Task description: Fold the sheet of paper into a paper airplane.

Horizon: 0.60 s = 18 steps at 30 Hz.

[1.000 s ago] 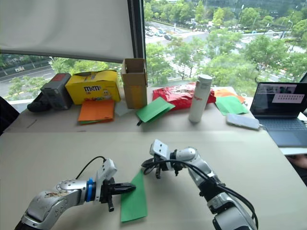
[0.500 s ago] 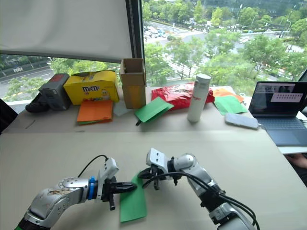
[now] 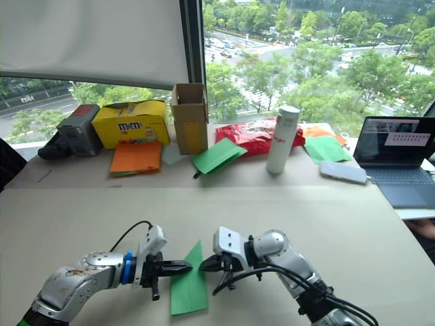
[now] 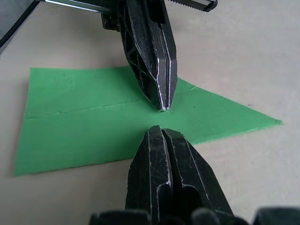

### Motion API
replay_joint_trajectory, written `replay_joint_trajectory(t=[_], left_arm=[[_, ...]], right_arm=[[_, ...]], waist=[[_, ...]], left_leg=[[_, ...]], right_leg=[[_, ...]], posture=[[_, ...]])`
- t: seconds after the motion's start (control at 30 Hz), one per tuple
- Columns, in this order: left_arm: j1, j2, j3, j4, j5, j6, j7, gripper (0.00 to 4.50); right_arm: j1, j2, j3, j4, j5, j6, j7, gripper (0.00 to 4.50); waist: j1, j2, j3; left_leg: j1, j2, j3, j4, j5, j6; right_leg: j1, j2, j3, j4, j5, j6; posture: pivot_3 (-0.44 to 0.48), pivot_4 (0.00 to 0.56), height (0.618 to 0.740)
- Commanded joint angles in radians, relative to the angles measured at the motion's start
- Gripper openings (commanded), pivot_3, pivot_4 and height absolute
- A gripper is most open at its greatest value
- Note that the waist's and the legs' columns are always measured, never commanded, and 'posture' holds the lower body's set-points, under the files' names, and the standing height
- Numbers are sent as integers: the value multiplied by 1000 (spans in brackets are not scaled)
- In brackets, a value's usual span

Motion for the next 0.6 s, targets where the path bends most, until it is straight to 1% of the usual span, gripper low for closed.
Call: replay_joint_trajectory(t=[0.03, 0.2, 0.37, 0.6], left_arm=[[-15, 15, -15, 16, 13, -5, -17, 0], [-41, 28, -47, 41, 33, -25, -57, 0], [-77, 17, -63, 69, 33, -24, -80, 0], [-130, 4, -77, 126, 39, -30, -100, 0]], right_arm=[[68, -31, 47, -29, -6, 45, 13, 23], [147, -70, 57, -101, -9, 67, -2, 23], [226, -123, 62, -191, -7, 95, -20, 23], [414, -231, 48, -323, -7, 111, -66, 23]], waist=[[0, 0, 0], [1, 0, 0], [10, 0, 0], [25, -1, -1]], left_leg=[[0, 0, 0, 0, 0, 0], [0, 0, 0, 0, 0, 1], [0, -1, 0, 0, -1, 2], [0, -1, 0, 0, -2, 4]], right_leg=[[0, 0, 0, 0, 0, 0], [0, 0, 0, -1, 0, 0], [1, -1, 0, -2, -1, -1], [1, -2, 0, -5, -1, -1]], posture=[[0, 150, 740], [0, 150, 740], [0, 150, 740], [0, 150, 740]])
